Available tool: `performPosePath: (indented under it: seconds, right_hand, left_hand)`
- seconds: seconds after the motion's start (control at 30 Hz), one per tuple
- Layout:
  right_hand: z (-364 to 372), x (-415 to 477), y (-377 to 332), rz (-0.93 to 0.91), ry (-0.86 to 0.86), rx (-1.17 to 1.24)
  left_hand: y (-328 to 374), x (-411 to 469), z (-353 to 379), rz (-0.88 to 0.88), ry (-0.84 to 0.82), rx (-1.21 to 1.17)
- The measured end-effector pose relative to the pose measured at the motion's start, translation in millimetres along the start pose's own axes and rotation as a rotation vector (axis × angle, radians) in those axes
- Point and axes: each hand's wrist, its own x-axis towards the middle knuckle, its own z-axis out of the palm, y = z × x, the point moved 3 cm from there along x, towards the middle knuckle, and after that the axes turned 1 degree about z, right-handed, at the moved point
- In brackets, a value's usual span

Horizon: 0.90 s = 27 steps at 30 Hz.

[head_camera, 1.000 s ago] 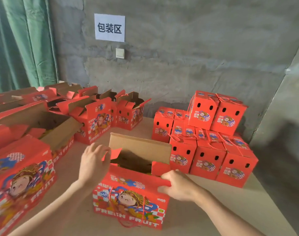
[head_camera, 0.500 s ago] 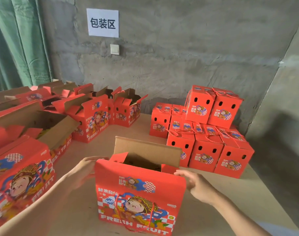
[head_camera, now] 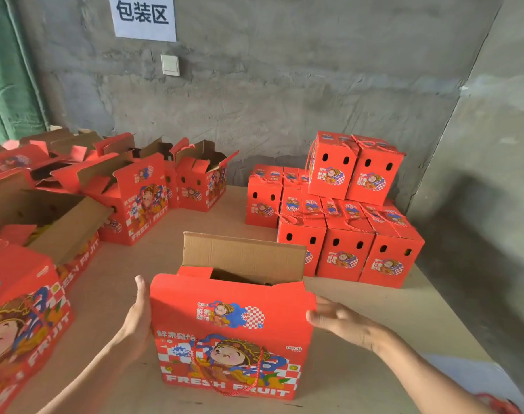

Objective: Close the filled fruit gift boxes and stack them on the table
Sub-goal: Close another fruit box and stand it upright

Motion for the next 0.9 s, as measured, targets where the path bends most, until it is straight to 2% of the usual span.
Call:
performPosePath:
  seconds: [0.1, 0.17, 0.27, 0.33, 0.4, 0.47, 0.6, 0.67, 0.77, 0.9]
  right_hand:
    - [7, 7, -8, 0.031, 0.196, 0.144]
    - [15, 18, -13, -0.007, 0.408, 0.17]
    - [32, 29, -19, -0.003, 0.805, -0.013]
    - [42, 31, -17, -0.029, 0.972, -0.069]
    - [44, 32, -13, -0.056, 1.018, -0.054]
    - [42, 31, -9, -0.089, 1.016, -0.044]
    - [43, 31, -7, -0.124, 1.037, -0.042]
    - [43, 32, -4, -0.111, 1.052, -0.028]
    - [44, 33, -3, -0.089, 1.06, -0.005]
    - [44, 35, -2, -0.073, 1.067, 0.0]
  left_hand:
    - [12, -13, 18, 0.028, -0.01, -0.018]
    - [13, -18, 24, 0.022, 0.027, 0.02]
    - [9, -25, 24, 0.055, -0.009, 0.05]
    - [7, -32, 24, 0.117, -0.096, 0.042]
    - [11, -36, 22, 0.186, -0.164, 0.042]
    - [23, -32, 22, 0.283, -0.153, 0.135]
    - [42, -21, 34, 0.47, 0.068, 0.662]
    - [37, -22, 44, 0.547, 0.18, 0.801]
    - [28, -34, 49, 0.678, 0.347, 0.813]
    - [28, -36, 47, 0.685, 0.377, 0.786]
